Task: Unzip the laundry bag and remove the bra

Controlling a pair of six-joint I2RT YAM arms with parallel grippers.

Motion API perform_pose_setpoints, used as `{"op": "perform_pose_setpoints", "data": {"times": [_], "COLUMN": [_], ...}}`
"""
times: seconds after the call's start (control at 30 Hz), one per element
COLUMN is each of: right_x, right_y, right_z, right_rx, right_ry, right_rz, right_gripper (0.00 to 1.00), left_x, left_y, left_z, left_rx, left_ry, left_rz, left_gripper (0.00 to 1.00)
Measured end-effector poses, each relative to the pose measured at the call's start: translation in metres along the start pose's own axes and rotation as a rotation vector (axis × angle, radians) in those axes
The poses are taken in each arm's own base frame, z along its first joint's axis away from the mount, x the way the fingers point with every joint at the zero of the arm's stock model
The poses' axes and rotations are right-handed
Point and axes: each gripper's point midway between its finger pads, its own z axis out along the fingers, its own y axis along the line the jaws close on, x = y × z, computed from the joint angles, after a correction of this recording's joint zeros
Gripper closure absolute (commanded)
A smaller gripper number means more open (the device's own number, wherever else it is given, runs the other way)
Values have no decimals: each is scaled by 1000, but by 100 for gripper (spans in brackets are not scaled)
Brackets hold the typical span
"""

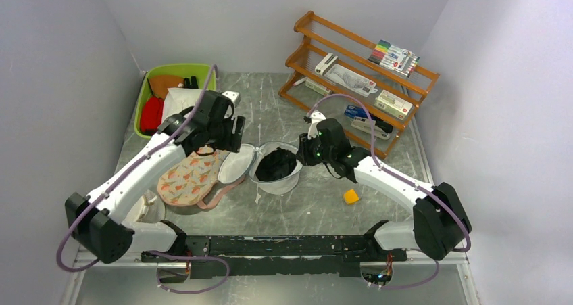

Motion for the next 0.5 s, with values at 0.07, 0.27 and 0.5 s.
{"op": "perform_pose_setpoints", "data": {"times": [0.07, 0.27, 0.5], "right_x": [1, 10, 15], "right_y": [0, 0, 11], "right_z": [0, -6, -12], "right_rx": [0, -9, -74], "right_ry": [2, 0, -23], "right_rz": [-2, 4, 28], "right_gripper": [76, 100, 100], "left_x": [-6, -7, 13], "left_y": [-22, -82, -151], "left_z": [-7, -8, 9], "left_rx": [130, 461, 610], "left_ry": [-48, -97, -7], "left_rz": [-33, -134, -93], "left_gripper": [20, 29, 41]}}
